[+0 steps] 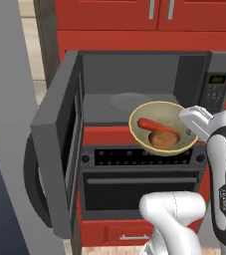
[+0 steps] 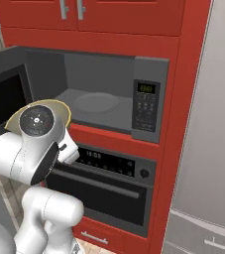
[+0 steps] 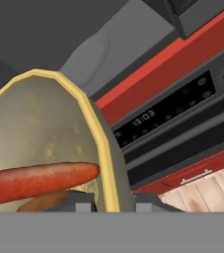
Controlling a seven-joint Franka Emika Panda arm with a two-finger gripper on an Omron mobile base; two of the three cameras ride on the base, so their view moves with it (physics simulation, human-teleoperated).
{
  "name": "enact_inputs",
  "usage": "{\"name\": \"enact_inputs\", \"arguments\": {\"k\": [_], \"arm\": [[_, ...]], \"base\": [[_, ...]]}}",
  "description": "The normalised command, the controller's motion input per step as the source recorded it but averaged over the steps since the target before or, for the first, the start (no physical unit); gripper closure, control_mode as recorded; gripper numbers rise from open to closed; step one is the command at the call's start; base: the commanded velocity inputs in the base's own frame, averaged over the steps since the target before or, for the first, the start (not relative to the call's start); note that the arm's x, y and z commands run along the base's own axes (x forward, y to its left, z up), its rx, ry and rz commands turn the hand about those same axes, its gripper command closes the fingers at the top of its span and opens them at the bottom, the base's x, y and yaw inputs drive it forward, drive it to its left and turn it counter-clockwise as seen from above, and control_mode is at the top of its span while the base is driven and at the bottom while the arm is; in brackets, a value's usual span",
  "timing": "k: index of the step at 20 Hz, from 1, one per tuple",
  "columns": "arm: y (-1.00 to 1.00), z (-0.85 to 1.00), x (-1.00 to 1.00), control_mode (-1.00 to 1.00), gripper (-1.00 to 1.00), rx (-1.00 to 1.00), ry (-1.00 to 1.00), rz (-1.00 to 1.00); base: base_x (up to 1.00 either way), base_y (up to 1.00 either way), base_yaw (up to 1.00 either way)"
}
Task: Place the bowl containing the carrot and potato in the microwave. Close the microwave door and press the start button to microwave the meal.
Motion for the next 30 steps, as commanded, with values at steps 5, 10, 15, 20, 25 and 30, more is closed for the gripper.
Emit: {"name": "enact_inputs", "arguments": {"k": [5,10,15,20,25,30], "arm": [[0.0,0.0,0.0,1.0,1.0,0.0,0.0,0.0],[0.0,0.0,0.0,1.0,1.0,0.0,0.0,0.0],[0.0,0.0,0.02,-1.0,1.0,0.0,0.0,0.0],[0.0,0.0,0.0,-1.0,1.0,0.0,0.0,0.0],[0.0,0.0,0.01,-1.0,1.0,0.0,0.0,0.0],[0.0,0.0,0.09,-1.0,1.0,0.0,0.0,0.0]], "base": [[0.0,0.36,-0.22],[0.0,0.17,-0.1],[0.0,0.0,0.0],[0.0,0.0,0.0],[0.0,0.0,0.0],[0.0,0.0,0.0]]}}
